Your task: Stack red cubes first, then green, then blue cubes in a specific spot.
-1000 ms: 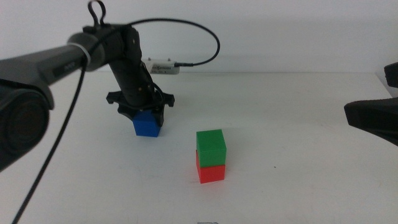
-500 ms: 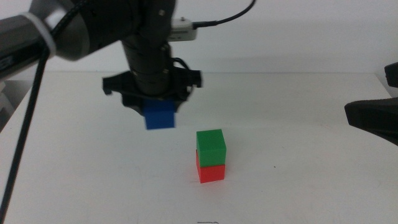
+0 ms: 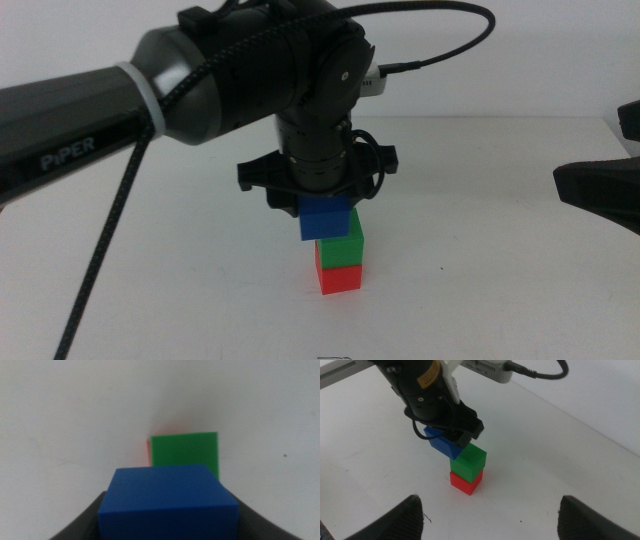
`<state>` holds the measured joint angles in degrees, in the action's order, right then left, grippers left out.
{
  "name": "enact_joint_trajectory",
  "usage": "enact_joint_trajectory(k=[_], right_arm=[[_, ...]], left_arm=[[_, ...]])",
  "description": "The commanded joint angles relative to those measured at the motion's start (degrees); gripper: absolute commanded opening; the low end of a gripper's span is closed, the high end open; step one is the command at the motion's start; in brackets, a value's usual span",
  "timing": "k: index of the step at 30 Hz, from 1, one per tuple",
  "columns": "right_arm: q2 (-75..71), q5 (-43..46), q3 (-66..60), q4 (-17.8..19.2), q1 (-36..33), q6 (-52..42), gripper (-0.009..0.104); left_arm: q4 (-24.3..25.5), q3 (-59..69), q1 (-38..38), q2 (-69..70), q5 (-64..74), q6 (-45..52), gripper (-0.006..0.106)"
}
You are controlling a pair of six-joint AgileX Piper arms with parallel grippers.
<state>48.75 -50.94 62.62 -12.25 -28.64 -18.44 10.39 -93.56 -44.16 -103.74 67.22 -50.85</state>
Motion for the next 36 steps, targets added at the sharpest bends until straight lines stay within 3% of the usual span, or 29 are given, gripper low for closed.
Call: enact_joint_trajectory(k=[1,12,36], right_arm=[[-0.34,3.54,1.32,-0.47,0.4,-0.83,0.094],[-0.34,3.59,1.32,-0.47,0.4,-0.83,0.094],[-0.34,3.59,1.32,-0.47,0.4,-0.83,0.094]], left_arm=[[-0.22,-1.69,-0.34,2.14,-2.61,0.39,0.005],[-2.11,-9.51,-0.34,-4.37,1.1,1.35,0.005],[-0.21,-9.56,-0.34,-5.06,1.24,-1.46,0.005]])
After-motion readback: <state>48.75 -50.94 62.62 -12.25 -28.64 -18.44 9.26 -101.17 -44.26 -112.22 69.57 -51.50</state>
